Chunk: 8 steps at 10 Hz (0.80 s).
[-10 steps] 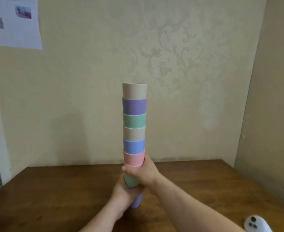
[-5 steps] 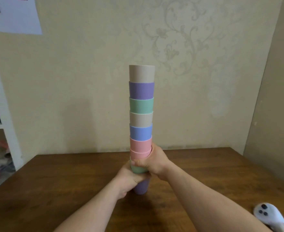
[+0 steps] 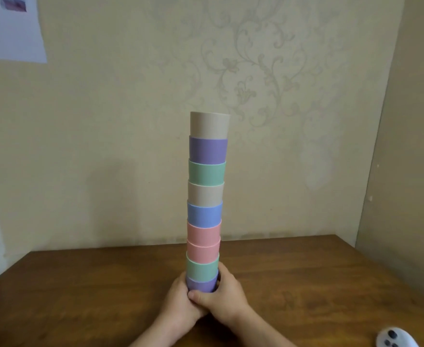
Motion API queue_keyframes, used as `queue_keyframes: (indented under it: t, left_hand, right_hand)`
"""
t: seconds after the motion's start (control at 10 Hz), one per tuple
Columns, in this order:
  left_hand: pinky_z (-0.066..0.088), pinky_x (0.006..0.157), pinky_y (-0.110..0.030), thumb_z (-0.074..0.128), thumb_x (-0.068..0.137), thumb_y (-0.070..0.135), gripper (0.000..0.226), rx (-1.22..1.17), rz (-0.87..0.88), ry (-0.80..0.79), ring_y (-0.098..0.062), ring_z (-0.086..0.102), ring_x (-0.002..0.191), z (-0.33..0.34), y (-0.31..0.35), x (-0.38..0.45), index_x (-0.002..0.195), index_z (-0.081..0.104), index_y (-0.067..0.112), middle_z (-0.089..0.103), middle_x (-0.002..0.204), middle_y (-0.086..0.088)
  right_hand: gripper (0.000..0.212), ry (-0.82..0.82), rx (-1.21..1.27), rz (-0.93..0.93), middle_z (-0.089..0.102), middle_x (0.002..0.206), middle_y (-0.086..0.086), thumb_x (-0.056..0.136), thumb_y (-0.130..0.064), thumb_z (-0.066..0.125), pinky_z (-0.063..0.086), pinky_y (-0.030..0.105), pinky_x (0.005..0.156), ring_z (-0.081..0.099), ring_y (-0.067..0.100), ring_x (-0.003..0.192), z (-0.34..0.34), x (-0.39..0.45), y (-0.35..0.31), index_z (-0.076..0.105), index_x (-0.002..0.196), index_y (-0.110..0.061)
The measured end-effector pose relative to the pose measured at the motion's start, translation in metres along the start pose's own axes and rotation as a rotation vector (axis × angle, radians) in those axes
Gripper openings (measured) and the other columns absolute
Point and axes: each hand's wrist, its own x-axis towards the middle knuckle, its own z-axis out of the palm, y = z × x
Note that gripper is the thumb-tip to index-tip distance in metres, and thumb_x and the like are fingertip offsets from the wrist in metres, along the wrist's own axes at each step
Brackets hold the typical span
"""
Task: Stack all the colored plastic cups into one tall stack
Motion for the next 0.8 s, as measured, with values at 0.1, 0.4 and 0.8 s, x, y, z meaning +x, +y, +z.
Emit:
queue_keyframes:
  t: [0.1,0.4,0.8]
  left_hand:
    - [0.061,0.089,-0.027,0.095,0.053,0.039,0.065,0.133,0.022,-0.055,-0.001,0.076,0.096,-0.010,0.003,0.017,0.115,0.076,0.034,0.082,0.104,0.018]
    - [0.050,0.083,-0.027,0.099,0.067,0.026,0.069,0.182,-0.011,0.088,-0.016,0.068,0.095,-0.011,-0.007,0.050,0.129,0.067,0.024,0.079,0.123,0.001]
    - [0.054,0.107,-0.037,0.096,0.073,0.032,0.106,0.136,-0.057,-0.059,-0.018,0.066,0.127,-0.012,-0.024,0.057,0.162,0.038,0.024,0.065,0.150,0.004]
  right_hand:
    - [0.071,0.007,-0.070,0.005,0.076,0.117,-0.020,0.057,-0.044,0.096,0.053,0.014,0.087,0.071,-0.005,0.103,-0.001,0.017,-0.004,0.065,0.120,-0.041]
    - [0.072,0.046,-0.126,0.019,0.076,0.114,-0.013,0.063,-0.039,0.098,0.055,0.023,0.088,0.072,0.007,0.101,0.007,0.066,-0.002,0.067,0.128,-0.032]
    - [0.087,0.062,-0.137,0.086,0.069,0.142,-0.002,0.079,-0.040,0.092,0.052,0.031,0.102,0.067,0.018,0.122,0.016,0.053,0.003,0.050,0.153,-0.023]
